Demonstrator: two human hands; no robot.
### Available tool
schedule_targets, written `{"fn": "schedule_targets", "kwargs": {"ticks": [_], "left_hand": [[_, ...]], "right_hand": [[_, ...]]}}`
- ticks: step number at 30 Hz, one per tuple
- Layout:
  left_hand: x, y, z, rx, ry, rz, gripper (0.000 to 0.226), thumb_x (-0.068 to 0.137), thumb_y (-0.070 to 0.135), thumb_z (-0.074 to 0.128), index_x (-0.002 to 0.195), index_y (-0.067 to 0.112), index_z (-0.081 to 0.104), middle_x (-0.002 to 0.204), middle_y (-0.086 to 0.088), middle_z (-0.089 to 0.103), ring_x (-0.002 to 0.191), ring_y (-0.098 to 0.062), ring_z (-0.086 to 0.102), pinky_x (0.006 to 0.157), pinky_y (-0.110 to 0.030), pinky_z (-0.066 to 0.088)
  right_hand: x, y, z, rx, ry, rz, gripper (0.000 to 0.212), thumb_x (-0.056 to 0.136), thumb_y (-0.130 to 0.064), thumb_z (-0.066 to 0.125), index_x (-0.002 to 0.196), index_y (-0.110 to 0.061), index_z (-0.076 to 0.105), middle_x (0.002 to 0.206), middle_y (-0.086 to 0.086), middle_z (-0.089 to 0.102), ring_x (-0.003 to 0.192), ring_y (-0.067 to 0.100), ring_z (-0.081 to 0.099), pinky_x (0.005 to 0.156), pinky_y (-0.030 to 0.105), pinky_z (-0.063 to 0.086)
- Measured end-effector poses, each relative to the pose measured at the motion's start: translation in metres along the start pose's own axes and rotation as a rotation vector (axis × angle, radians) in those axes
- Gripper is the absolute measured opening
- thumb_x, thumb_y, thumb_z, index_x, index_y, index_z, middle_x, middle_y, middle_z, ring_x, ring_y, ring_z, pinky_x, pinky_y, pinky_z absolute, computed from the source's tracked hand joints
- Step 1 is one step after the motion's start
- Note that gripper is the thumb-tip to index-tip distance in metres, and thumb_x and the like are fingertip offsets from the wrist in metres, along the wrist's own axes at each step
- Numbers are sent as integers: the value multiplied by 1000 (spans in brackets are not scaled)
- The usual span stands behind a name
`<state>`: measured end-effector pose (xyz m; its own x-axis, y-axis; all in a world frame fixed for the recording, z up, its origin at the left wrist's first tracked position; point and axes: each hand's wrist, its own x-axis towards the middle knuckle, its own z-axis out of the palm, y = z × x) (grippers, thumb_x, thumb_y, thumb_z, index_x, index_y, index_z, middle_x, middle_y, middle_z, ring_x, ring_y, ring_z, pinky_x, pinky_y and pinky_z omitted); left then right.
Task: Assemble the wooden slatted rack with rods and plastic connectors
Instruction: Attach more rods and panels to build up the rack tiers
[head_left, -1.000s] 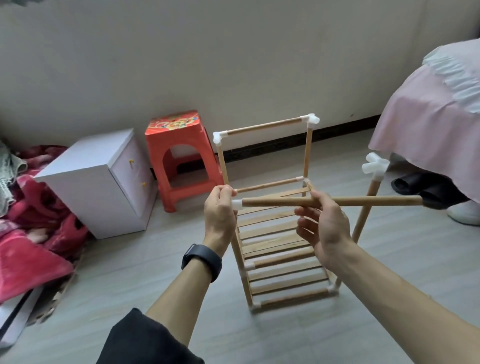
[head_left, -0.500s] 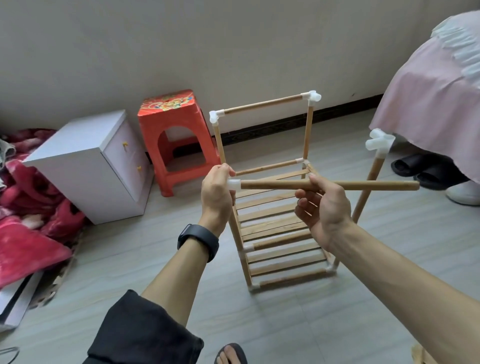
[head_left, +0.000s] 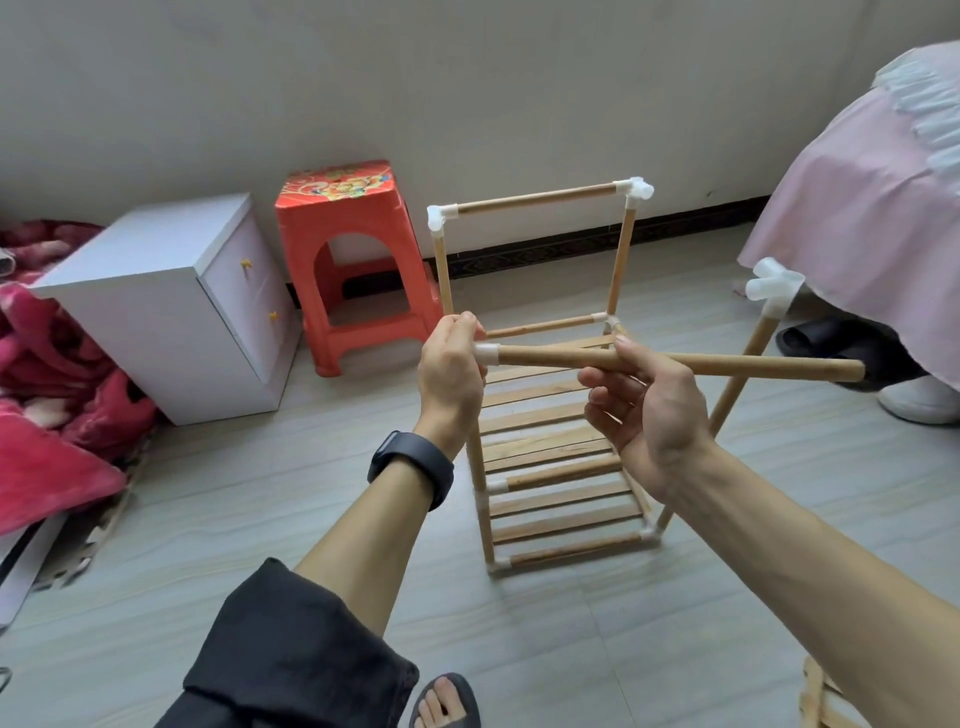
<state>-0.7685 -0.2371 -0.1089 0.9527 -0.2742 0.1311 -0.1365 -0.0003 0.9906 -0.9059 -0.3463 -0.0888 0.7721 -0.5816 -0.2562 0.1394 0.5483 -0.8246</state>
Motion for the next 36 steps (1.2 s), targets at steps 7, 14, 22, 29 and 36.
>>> {"fn": "schedule_targets", "kwargs": {"ticks": [7,14,22,29,36], "left_hand": [[6,3,-7,-18,-55,-4,28,107,24,36,86,9,50,61,-3,42,49,-13,40,46,-28,36],[5,9,-5,398,21,162,23,105,30,41,93,18,56,89,-1,58,83,-22,57,70,-37,44],[-37,40,51,999,-204,869,39,92,48,53,120,21,59,121,-5,61,111,-24,56,94,-43,45],[-49,66,160,1077,-515,914,46,98,54,48,131,22,51,130,-2,55,113,-21,54,94,-38,47],[-33,54,176,1112,-648,862,49,103,61,23,109,25,56,83,5,58,69,-16,61,66,-38,59]], "right_hand": [[12,2,4,-22,-67,-25,28,101,-28,58,84,-9,70,72,9,68,61,16,64,62,29,55],[22,-17,-29,-355,-197,19,34,97,-40,61,103,-9,74,96,6,75,81,18,68,75,32,50],[38,-44,-110,-1010,264,-67,7,95,-19,63,98,-19,68,99,4,71,87,18,71,79,34,59],[50,-95,-137,-368,494,-165,30,99,-39,52,107,-12,64,114,5,64,107,22,62,88,43,53],[63,-114,-118,-480,131,-139,64,101,-65,36,141,-20,57,140,0,61,139,19,45,121,53,25]]}}
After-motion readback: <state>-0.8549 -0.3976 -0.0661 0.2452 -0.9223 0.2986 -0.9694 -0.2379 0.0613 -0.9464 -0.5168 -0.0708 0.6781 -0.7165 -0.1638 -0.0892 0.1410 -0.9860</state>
